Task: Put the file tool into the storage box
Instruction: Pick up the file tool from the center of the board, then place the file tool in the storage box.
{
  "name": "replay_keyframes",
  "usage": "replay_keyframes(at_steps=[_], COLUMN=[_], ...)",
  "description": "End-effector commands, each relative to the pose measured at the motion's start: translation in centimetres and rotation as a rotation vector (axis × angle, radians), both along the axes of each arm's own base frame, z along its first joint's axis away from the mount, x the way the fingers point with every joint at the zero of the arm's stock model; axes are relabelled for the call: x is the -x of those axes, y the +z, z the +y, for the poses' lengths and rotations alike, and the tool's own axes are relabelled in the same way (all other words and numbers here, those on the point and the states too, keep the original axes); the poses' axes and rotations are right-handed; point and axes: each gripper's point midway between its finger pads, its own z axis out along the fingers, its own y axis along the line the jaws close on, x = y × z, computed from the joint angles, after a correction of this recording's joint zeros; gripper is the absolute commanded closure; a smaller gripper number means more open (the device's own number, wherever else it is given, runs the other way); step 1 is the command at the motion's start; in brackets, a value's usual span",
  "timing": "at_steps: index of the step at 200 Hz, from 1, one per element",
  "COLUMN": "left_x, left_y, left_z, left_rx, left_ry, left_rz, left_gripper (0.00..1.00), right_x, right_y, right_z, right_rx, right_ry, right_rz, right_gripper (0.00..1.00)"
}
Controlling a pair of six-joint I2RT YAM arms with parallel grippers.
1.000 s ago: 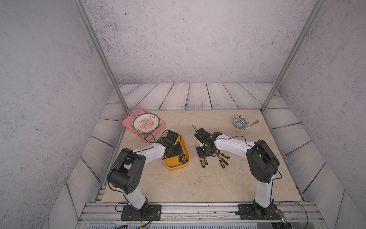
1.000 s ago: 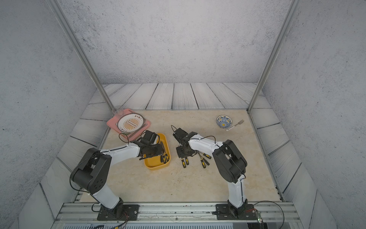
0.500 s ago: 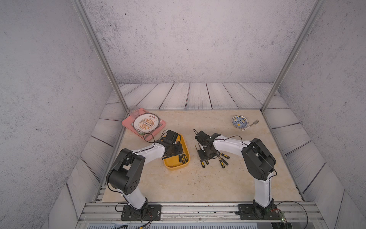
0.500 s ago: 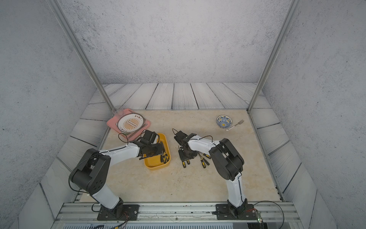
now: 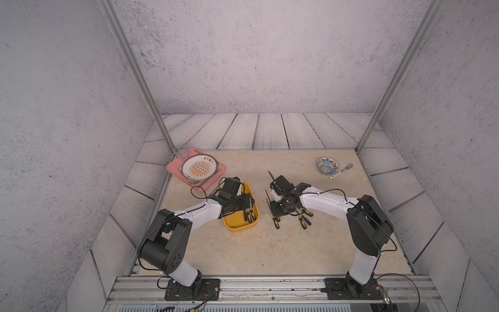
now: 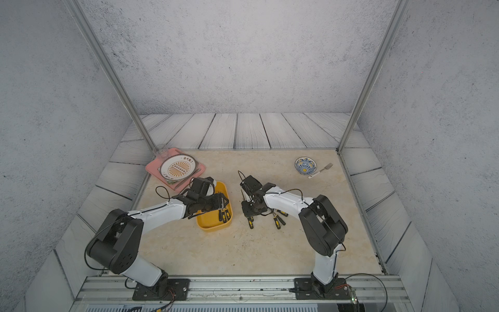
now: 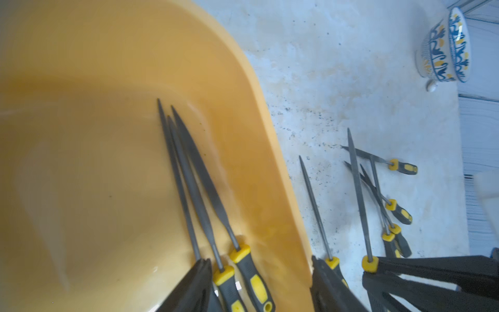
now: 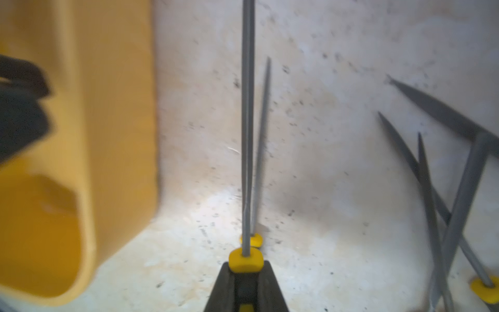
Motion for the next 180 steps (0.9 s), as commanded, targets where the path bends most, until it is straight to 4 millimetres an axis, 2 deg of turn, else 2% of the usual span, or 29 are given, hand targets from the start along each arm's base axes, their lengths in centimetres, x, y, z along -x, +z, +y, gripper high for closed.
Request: replay_keyframes(at_steps=[1,31,70,120,124,152,169,180], left_x=[0.0,0.0,0.0,0.1,0.1,0.2,0.3,0.2], left_y=[1.7,2.7,2.4,3.2,3.3,3.6,3.5,3.5], left_z=[-1.1,-2.0,-2.3,-2.6,-2.6,-3.0,-3.0,-2.9], left_rx=[0.085,0.144,0.159,0.184,0.186,0.213,0.214,0.208], left_ry=[-0.036,-0.067,-0.073,-0.084,-0.085,-0.1,-0.102,-0.1], left_rz=[-0.044,-0.071,-0.055,-0.078,-0.079,-0.082,-0.079,-0.078], left_gripper=[0.37,0.37,0.36,0.37,0.39,0.76,0.89,0.94], right_x=[0.7,1.0,1.4,1.5,1.5,1.0,0.8,0.7], right_y=[1.9,2.7,4.4,6.5,6.6,7.4,7.8,7.9], right_z=[2.7,3.9,4.8,6.9,7.0,7.4,7.3,7.2], right_rx=[-0.143,-0.203,-0.253,-0.305,-0.307,-0.317,-0.316,-0.313], right_ry=[0.071,0.11,0.154,0.215,0.216,0.203,0.193,0.187], right_rz=[0.021,0.041,0.017,-0.007,-0.007,-0.023,-0.036,-0.041], right_gripper=[1.0,1.0,1.0,1.0,1.0,1.0,1.0,0.98])
